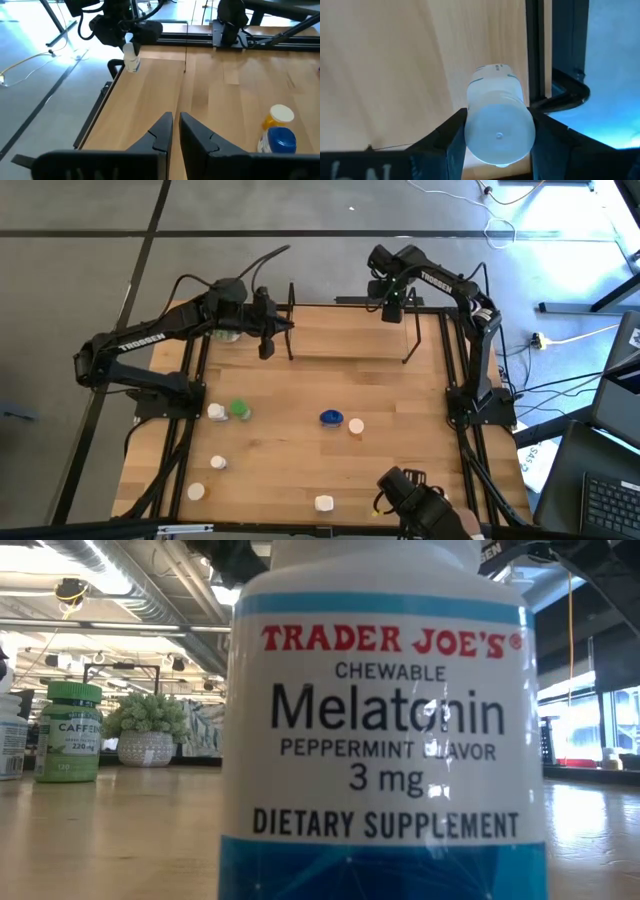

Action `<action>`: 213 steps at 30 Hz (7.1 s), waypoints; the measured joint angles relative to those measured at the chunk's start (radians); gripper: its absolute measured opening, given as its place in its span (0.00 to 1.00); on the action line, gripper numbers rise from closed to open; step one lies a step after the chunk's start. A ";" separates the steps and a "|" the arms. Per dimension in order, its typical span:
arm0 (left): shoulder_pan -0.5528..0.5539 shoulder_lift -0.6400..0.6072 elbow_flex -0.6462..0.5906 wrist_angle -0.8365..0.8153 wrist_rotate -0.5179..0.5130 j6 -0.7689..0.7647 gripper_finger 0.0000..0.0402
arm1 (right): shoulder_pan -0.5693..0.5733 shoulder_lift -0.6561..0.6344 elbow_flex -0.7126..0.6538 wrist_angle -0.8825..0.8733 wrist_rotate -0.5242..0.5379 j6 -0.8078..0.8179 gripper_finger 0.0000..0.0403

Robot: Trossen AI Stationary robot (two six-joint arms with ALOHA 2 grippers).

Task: Pick and place medicine bottles onto shelf by color
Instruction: Put the top right white blue medicine bottle on the shelf, then put the blue medicine bottle on the shelf

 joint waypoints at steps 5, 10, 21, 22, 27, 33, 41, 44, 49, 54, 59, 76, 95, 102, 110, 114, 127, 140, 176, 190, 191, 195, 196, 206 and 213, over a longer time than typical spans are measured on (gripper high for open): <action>-0.001 0.000 0.000 0.000 0.000 -0.001 0.07 | 0.000 0.000 -0.022 0.012 -0.008 0.001 0.45; -0.001 0.000 0.000 0.000 0.000 -0.002 0.07 | -0.001 0.000 -0.025 0.032 -0.017 0.001 0.45; -0.001 0.000 0.000 0.000 0.002 -0.003 0.07 | -0.002 0.000 -0.025 0.047 -0.038 0.002 0.45; -0.001 0.000 0.000 0.000 0.002 -0.003 0.07 | -0.002 0.000 -0.025 0.046 -0.038 0.001 0.45; -0.001 0.000 0.000 0.000 0.003 -0.003 0.07 | -0.002 0.000 -0.025 0.045 -0.036 0.003 0.46; -0.001 0.000 0.000 -0.001 0.004 -0.003 0.07 | -0.002 0.000 -0.025 0.044 -0.035 0.003 0.52; -0.001 0.000 0.000 -0.001 0.003 -0.003 0.07 | -0.002 0.000 -0.025 0.040 -0.034 0.003 0.54; -0.001 0.000 0.000 -0.001 0.003 -0.003 0.07 | -0.002 0.000 -0.025 0.041 -0.034 0.003 0.55; -0.001 0.000 0.000 -0.001 0.003 -0.003 0.07 | -0.002 0.000 -0.022 0.047 -0.033 0.003 0.55; -0.001 0.000 0.000 -0.001 0.003 -0.003 0.07 | -0.002 0.000 0.011 0.043 -0.033 0.003 0.55; -0.001 0.000 0.000 -0.001 0.003 -0.003 0.07 | -0.002 0.000 0.042 0.013 -0.033 0.003 0.55; -0.001 0.000 0.000 -0.004 0.003 -0.003 0.07 | 0.006 -0.067 0.046 -0.024 -0.034 0.003 0.55; -0.001 -0.001 0.000 -0.004 0.003 -0.003 0.07 | 0.105 -0.141 -0.020 0.045 -0.218 0.272 0.52; -0.001 -0.001 0.000 -0.004 0.003 -0.003 0.07 | 0.104 -0.141 -0.091 0.054 -0.191 0.399 0.32; -0.001 -0.001 -0.001 -0.004 0.003 -0.003 0.07 | 0.105 -0.141 -0.192 0.193 -0.150 0.548 0.02; -0.001 -0.001 0.000 -0.004 0.002 -0.003 0.07 | 0.105 -0.141 -0.233 0.215 -0.081 0.585 0.03; 0.000 0.000 0.000 -0.004 -0.001 -0.002 0.07 | 0.105 -0.140 -0.309 0.249 0.058 0.645 0.01; 0.000 -0.001 -0.001 -0.004 -0.002 -0.002 0.07 | 0.106 -0.140 -0.321 0.288 0.131 0.640 0.00; -0.001 -0.131 -0.001 -0.129 0.153 -0.158 0.07 | 0.431 -0.352 -0.046 0.122 -0.085 0.409 0.00; -0.001 -0.180 -0.001 -0.387 0.454 -0.288 0.07 | 0.678 -0.439 -0.046 0.125 -0.172 0.447 0.00; -0.002 -0.180 -0.001 -0.416 0.476 -0.288 0.07 | 0.687 -0.439 -0.046 0.125 -0.170 0.469 0.00; -0.022 -0.179 -0.001 -0.549 0.476 -0.303 0.07 | 0.719 -0.439 -0.046 0.132 -0.167 0.529 0.01; -0.027 -0.179 -0.001 -0.578 0.465 -0.307 0.07 | 0.725 -0.439 -0.046 0.132 -0.172 0.532 0.02; -0.057 -0.188 -0.001 -0.629 0.408 -0.310 0.07 | 0.736 -0.439 -0.046 0.163 -0.175 0.526 0.06; -0.057 -0.186 -0.001 -0.629 0.326 -0.312 0.07 | 0.736 -0.432 -0.046 0.193 -0.173 0.522 0.22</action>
